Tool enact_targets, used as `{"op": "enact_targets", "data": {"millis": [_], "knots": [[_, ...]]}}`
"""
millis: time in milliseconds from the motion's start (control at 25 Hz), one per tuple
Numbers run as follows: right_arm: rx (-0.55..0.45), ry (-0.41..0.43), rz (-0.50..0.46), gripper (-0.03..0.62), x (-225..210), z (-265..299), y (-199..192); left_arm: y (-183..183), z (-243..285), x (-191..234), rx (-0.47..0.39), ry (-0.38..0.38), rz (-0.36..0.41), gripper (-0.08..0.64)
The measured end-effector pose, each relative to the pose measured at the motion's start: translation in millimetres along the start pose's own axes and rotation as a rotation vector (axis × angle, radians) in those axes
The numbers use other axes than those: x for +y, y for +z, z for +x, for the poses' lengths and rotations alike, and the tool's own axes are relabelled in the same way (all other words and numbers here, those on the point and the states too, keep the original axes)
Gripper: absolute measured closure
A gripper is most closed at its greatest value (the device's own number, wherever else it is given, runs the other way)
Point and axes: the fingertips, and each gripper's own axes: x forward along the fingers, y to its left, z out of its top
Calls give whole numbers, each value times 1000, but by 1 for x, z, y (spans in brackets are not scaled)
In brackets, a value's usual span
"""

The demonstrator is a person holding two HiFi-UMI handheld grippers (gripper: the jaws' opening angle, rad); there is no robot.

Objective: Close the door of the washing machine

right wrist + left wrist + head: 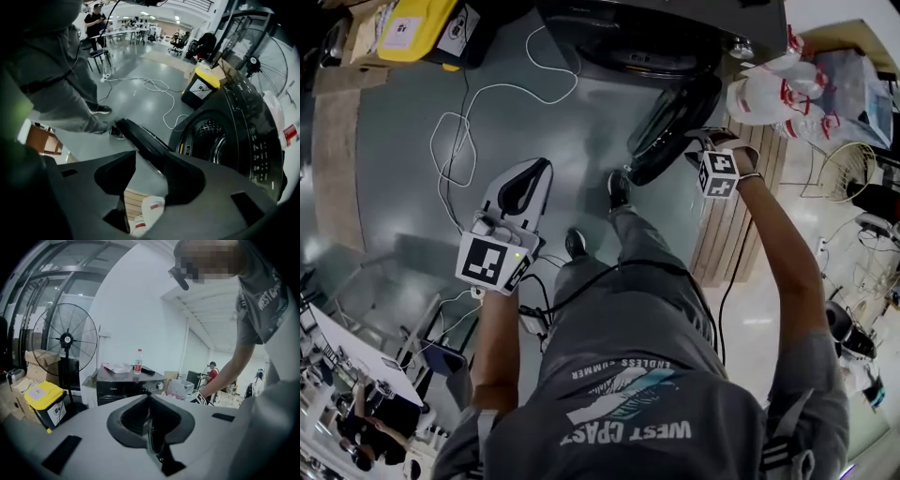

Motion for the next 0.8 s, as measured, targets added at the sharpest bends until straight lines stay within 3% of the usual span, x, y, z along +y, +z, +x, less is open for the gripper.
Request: {"op": "enact_targets", "data": {"millis": [120, 240, 800], "knots": [[-2, -20, -90, 399, -4, 6, -1, -5, 3, 4, 7, 16, -13, 532], [-42, -55, -120, 413, -8, 7, 4, -10, 4, 7, 17, 35, -31, 532], [-106, -203, -26, 445, -83, 30, 50, -18, 7, 30, 33, 117, -78, 532]]}}
